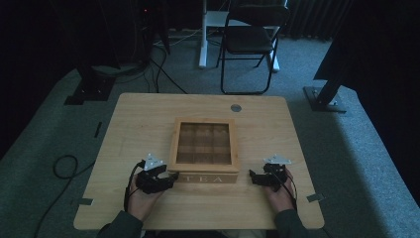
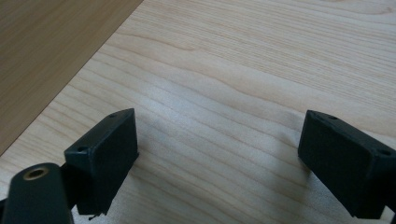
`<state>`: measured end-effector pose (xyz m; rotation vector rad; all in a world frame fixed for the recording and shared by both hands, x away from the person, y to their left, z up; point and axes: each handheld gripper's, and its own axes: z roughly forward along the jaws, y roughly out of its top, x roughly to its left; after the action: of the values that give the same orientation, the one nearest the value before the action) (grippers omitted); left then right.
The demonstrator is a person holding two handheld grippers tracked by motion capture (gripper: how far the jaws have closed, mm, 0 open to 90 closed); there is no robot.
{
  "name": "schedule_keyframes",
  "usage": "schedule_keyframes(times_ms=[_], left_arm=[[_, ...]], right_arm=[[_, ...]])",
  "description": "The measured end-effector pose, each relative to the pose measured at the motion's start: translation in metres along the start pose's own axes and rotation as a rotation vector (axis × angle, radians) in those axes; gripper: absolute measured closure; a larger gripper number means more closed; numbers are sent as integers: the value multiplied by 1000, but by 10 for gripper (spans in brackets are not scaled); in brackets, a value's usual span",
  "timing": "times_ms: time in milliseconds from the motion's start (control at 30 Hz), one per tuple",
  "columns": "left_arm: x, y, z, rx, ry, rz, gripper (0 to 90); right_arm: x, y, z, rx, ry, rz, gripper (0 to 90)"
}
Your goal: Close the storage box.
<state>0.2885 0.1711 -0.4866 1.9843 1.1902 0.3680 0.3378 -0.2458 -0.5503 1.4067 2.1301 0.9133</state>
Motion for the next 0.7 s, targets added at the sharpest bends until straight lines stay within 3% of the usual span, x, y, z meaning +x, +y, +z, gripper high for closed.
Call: schedule_keyframes(times_ms=[67, 100, 133, 300, 433, 700], left_arm=[[0, 0, 0, 0, 0, 0, 409], [3, -1, -7, -42, -5, -32, 416], [6, 0, -11, -52, -1, -38, 421], [15, -4, -18, -54, 15, -73, 419], [22, -7, -19, -53, 20, -84, 412], [32, -5, -24, -69, 78, -83, 416]], right_arm=[[0, 0, 0, 0, 0, 0, 116], [0, 0, 0, 0, 0, 0, 116], [0, 0, 0, -1, 0, -1, 116], [0, 0, 0, -1, 0, 0, 116], [0, 0, 0, -1, -1, 0, 116], [0, 0, 0, -1, -1, -1, 116]])
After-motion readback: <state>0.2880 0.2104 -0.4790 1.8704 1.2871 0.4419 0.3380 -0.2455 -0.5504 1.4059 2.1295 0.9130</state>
